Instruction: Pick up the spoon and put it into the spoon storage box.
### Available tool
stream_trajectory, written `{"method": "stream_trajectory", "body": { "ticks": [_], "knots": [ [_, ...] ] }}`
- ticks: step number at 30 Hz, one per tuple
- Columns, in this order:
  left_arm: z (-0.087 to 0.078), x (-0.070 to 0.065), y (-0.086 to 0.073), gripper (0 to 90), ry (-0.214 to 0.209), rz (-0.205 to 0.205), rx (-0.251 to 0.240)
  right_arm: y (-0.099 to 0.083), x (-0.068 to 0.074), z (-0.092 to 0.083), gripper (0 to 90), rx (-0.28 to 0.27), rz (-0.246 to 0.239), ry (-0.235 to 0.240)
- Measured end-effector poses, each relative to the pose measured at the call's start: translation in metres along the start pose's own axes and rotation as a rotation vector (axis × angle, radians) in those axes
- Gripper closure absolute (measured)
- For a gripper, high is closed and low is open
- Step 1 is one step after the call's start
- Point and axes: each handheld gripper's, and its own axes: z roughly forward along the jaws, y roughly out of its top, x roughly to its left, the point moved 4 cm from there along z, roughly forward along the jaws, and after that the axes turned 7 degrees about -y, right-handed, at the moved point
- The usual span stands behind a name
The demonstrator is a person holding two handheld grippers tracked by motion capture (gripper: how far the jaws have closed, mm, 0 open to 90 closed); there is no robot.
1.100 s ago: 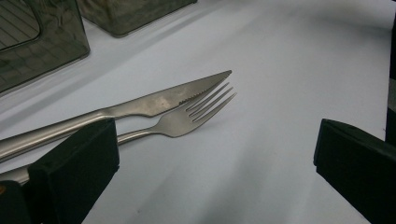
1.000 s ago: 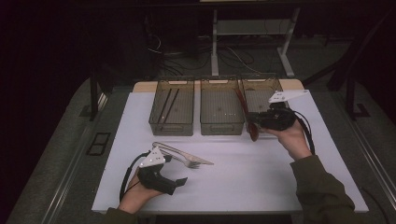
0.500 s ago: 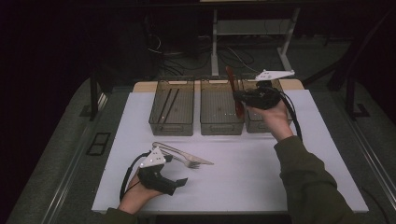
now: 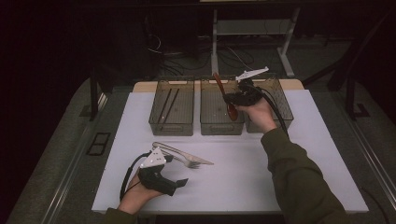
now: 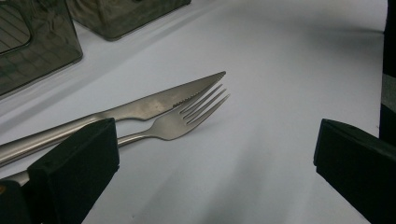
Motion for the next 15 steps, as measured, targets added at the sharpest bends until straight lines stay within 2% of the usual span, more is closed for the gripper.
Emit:
{"method": "stream_trajectory", "body": {
  "ticks": [4,9,15],
  "knots": [
    [0.001,-0.001,0.0,0.0,-0.003,0.001,0.0,-0.008,-0.002,0.012,81.2,0.074,0.008,-0.015],
    [0.001,0.0,0.0,0.0,-0.002,0.005,0.002,-0.014,-0.001,0.023,81.2,0.133,0.016,-0.026],
    [0.001,-0.001,0.0,0.0,-0.004,0.002,0.002,-0.02,-0.002,0.032,81.1,0.199,0.0,-0.05]
  ]
}}
